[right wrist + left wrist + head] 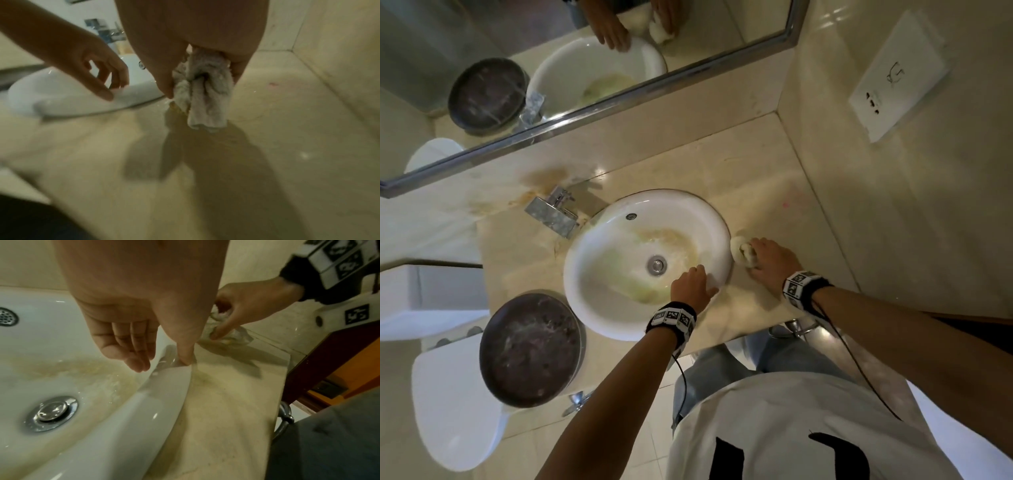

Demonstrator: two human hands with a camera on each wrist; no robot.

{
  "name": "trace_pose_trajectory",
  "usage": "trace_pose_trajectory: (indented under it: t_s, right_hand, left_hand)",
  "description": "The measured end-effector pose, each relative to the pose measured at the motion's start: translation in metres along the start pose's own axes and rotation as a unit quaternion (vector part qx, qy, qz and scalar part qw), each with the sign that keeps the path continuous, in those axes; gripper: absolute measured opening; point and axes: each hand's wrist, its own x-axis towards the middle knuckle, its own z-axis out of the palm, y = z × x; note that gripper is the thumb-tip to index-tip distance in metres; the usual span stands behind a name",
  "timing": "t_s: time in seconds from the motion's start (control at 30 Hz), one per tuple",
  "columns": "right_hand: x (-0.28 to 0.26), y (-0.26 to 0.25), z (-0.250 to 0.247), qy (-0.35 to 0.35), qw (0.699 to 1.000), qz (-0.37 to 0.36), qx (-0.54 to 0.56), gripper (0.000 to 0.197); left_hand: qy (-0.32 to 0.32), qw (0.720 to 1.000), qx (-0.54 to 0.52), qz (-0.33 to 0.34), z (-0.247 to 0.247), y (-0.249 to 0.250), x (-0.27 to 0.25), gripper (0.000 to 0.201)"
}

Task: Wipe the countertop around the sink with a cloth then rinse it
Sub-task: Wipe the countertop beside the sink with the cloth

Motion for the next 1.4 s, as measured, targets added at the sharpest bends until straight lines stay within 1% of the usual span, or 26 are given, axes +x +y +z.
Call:
trace_pose_trajectory:
  t_s: [0.07, 0.1, 0.17, 0.23, 0.3, 0.37, 0.53, 0.63, 0.7, 0.77, 0.8, 0.83, 0.9, 0.93, 1.0, 1.03, 1.07, 1.13, 1.17, 1.23, 1.3, 1.4]
  right_hand:
    - [-0.008, 0.016, -0.005, -0.011, 0.995, -0.086, -0.045, 0.053]
    - [-0.011, 0.021, -0.007, -0.019, 0.988, -0.131, -0.082, 0.053]
    - [-0.014, 0.025, -0.006, -0.042, 0.962, -0.212, -0.168, 0.049]
    - [-0.015, 0.024, 0.0, -0.058, 0.934, -0.276, -0.218, 0.047]
    - [-0.016, 0.02, 0.007, -0.058, 0.919, -0.309, -0.239, 0.05]
    - [-0.013, 0.017, 0.011, -0.055, 0.914, -0.319, -0.244, 0.053]
    - [-0.006, 0.015, 0.012, -0.035, 0.924, -0.322, -0.205, 0.049]
    - [0.003, 0.008, 0.008, -0.01, 0.94, -0.292, -0.179, 0.041]
    - [0.012, 0.004, 0.005, 0.007, 0.949, -0.271, -0.16, 0.041]
    - [0.018, 0.005, 0.003, 0.025, 0.959, -0.242, -0.146, 0.032]
    - [0.021, 0.008, 0.003, 0.043, 0.965, -0.222, -0.133, 0.027]
    - [0.023, 0.008, 0.0, 0.047, 0.973, -0.195, -0.117, 0.027]
    - [0.028, 0.004, -0.007, 0.06, 0.987, -0.124, -0.088, 0.031]
    - [0.029, -0.001, -0.012, 0.066, 0.99, -0.105, -0.074, 0.033]
    - [0.027, -0.005, -0.02, 0.092, 0.99, -0.101, -0.036, 0.038]
    - [0.025, -0.003, -0.023, 0.107, 0.99, -0.094, -0.021, 0.043]
    - [0.024, 0.003, -0.029, 0.132, 0.988, -0.078, -0.009, 0.047]
    - [0.021, 0.019, -0.044, 0.174, 0.984, -0.023, 0.015, 0.044]
    - [0.018, 0.028, -0.052, 0.184, 0.983, 0.01, 0.028, 0.043]
    - [0.015, 0.05, -0.064, 0.194, 0.977, 0.073, 0.046, 0.041]
    - [0.014, 0.068, -0.069, 0.2, 0.971, 0.12, 0.045, 0.041]
    - [0.017, 0.087, -0.057, 0.161, 0.97, 0.176, 0.041, 0.044]
  left_hand:
    - [-0.013, 1.0, 0.003, 0.02, 0.0, -0.001, 0.003, 0.042]
    - [-0.021, 0.999, 0.004, 0.028, -0.001, -0.001, 0.005, 0.041]
    - [-0.031, 0.999, 0.003, 0.031, -0.005, -0.001, 0.009, 0.039]
    - [-0.043, 0.999, 0.005, 0.031, -0.008, -0.001, 0.013, 0.04]
    - [-0.052, 0.998, 0.006, 0.033, -0.01, -0.001, 0.017, 0.044]
    - [-0.054, 0.998, 0.004, 0.032, -0.009, -0.001, 0.019, 0.045]
    - [-0.055, 0.998, -0.008, 0.021, -0.01, 0.001, 0.019, 0.047]
    - [-0.056, 0.998, -0.006, 0.016, -0.011, 0.002, 0.018, 0.046]
    - [-0.056, 0.998, -0.001, 0.009, -0.009, 0.003, 0.018, 0.044]
    - [-0.053, 0.999, 0.002, 0.003, -0.009, 0.005, 0.019, 0.043]
    - [-0.054, 0.999, 0.003, 0.0, -0.009, 0.006, 0.019, 0.043]
    - [-0.056, 0.998, 0.005, -0.001, -0.011, 0.008, 0.02, 0.043]
    - [-0.063, 0.998, 0.007, -0.002, -0.017, 0.011, 0.021, 0.043]
    - [-0.066, 0.998, 0.006, -0.003, -0.019, 0.011, 0.021, 0.044]
    - [-0.077, 0.997, 0.009, -0.005, -0.023, 0.012, 0.023, 0.047]
    - [-0.084, 0.996, 0.012, -0.006, -0.025, 0.013, 0.025, 0.05]
    - [-0.092, 0.996, 0.014, -0.006, -0.028, 0.014, 0.026, 0.054]
    - [-0.107, 0.994, 0.018, -0.005, -0.034, 0.016, 0.03, 0.061]
    - [-0.114, 0.993, 0.022, -0.005, -0.036, 0.017, 0.031, 0.062]
    - [-0.125, 0.992, 0.034, -0.005, -0.041, 0.019, 0.035, 0.064]
    - [-0.131, 0.99, 0.044, -0.008, -0.042, 0.021, 0.038, 0.069]
    - [-0.132, 0.99, 0.051, -0.005, -0.042, 0.023, 0.04, 0.069]
